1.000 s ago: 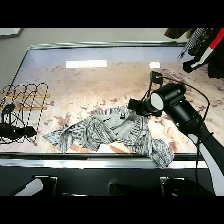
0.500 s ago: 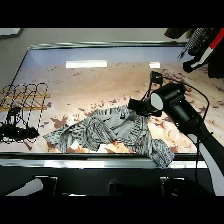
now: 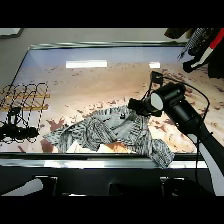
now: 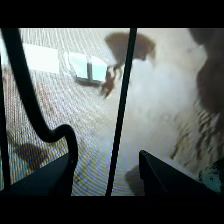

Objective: Fold the clothes and pants, and hang the long-sleeved shirts on hangers.

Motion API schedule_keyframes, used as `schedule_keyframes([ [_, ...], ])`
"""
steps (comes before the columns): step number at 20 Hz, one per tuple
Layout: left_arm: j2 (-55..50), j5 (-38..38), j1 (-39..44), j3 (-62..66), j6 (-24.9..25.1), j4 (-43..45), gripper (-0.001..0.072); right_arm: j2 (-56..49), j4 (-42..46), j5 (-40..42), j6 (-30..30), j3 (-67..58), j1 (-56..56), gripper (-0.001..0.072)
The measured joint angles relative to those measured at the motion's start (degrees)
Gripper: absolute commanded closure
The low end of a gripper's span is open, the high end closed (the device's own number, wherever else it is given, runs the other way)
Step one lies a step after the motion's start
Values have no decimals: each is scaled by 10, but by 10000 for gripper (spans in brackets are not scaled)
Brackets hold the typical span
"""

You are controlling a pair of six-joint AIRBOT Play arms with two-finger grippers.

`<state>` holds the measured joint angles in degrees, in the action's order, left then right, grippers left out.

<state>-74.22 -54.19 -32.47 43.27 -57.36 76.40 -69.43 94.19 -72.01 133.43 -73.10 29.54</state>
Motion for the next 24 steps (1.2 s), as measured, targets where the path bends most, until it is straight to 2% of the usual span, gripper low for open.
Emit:
schedule_keyframes([
  [2, -5, 5, 0, 0, 0, 6, 419, 0, 0, 0, 2, 0, 0, 680],
  [3, -7, 6, 0, 0, 0, 9, 538, 0, 0, 0, 2, 0, 0, 680],
  [5, -9, 2, 0, 0, 3, 6, 683, 0, 0, 0, 4, 0, 0, 680],
  [13, -1, -3, 0, 32, 4, 30, 686, 0, 3, 0, 8, 0, 0, 680],
  [19, 38, 2, 9, 101, 4, -29, 686, 0, 10, 0, 9, 0, 0, 680],
  [24, 84, -3, 40, 156, 5, -41, 687, 0, 11, 0, 9, 0, 0, 680],
])
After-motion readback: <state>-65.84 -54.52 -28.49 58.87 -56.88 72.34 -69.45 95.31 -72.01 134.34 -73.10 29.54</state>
